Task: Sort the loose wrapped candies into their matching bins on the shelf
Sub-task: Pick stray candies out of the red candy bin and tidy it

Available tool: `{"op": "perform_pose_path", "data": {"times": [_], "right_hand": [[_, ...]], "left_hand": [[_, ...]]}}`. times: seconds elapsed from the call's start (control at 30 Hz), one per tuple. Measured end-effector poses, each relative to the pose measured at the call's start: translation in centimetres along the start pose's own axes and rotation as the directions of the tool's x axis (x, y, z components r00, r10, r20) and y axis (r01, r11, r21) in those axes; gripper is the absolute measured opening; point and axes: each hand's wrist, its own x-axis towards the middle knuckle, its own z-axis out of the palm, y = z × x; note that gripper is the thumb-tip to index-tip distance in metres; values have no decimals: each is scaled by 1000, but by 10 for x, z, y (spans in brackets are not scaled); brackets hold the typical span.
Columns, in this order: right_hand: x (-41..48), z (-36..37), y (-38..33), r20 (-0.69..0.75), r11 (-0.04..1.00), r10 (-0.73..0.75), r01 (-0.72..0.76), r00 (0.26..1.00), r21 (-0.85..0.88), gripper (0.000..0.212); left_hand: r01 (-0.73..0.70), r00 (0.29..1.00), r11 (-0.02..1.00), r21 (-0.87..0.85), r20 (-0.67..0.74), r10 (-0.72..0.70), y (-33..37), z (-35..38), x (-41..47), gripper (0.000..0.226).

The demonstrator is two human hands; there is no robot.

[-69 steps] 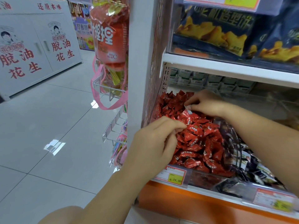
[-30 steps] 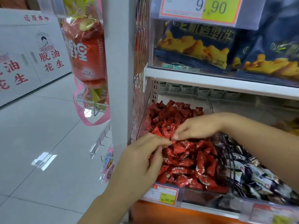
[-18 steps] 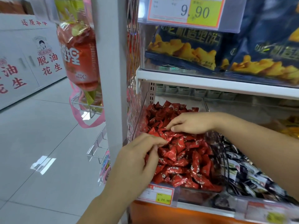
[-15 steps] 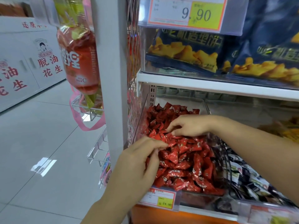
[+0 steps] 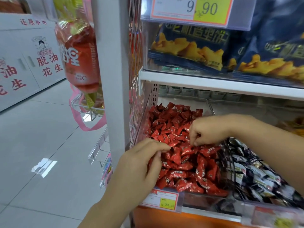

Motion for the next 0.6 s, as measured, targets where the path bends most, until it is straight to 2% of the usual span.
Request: {"op": "perform_pose_path", "data": {"times": [0.2, 0.43, 0.53, 0.6], "right_hand": [[12, 4, -5, 26, 998, 4, -6, 1000, 68, 27], [33, 1, -16, 196, 992, 22, -46, 980, 119, 41], [41, 1, -16, 145, 986, 56, -78, 988, 148, 46], [40, 1, -13, 69, 968, 72, -87, 995, 236, 47]], "left_hand": [[3, 1000, 1000, 6, -8, -2, 1, 1, 0, 27], [-5, 1000, 1000, 0, 1, 5, 0, 2, 1, 26], [-5, 1000, 1000, -1, 5, 5, 0, 2, 1, 26], [-4, 1000, 1000, -3, 8, 4, -1, 2, 1, 26]]}}
